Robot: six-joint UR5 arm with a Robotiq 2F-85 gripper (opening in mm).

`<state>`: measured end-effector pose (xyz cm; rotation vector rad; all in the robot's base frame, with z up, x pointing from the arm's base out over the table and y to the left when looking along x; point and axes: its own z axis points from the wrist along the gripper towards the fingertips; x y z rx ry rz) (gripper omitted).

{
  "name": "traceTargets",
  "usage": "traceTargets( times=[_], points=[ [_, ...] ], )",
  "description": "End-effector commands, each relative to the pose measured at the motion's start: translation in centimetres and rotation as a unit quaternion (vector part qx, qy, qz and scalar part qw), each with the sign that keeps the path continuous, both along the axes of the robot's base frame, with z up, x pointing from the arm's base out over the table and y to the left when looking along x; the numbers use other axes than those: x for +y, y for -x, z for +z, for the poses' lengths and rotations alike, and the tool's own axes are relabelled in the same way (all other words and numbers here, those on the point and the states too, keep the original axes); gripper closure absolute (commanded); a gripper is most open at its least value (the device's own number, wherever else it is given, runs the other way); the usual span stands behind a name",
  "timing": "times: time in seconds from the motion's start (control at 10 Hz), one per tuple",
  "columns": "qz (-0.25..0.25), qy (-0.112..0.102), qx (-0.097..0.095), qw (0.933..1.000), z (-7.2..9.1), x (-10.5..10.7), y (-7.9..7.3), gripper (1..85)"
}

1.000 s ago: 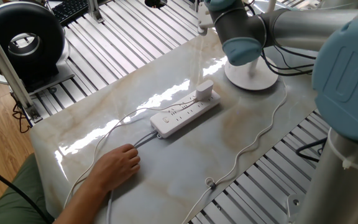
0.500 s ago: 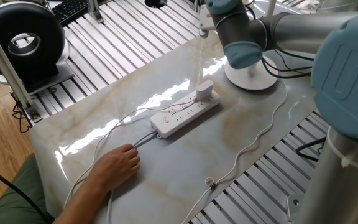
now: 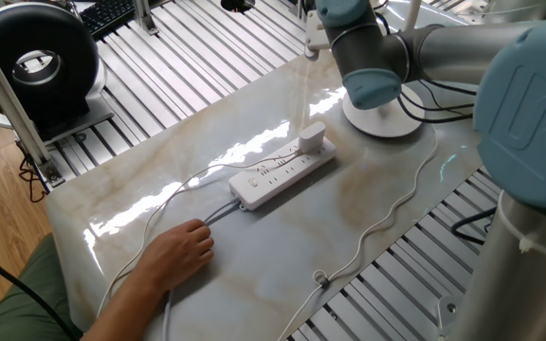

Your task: Plug in the power cord of the desk lamp, turn on the socket, and light up the desk lamp

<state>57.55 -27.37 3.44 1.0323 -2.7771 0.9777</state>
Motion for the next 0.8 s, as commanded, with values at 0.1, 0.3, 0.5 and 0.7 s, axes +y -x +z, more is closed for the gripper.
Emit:
traceTargets(
  times=[0.1,0.3,0.5,0.7],
  points=[
    [-0.005,-0.006,-0.008,0.9999,-0.41,-0.14,0.03,84.7],
    [-0.007,-0.008,-0.009,0.9999,-0.63,-0.09,0.08,84.7],
    [-0.007,-0.009,-0.011,0.9999,-0.79,-0.07,0.15,84.7],
    [-0.009,-0.009,-0.012,0.9998,-0.85,-0.07,0.16,84.7]
  ],
)
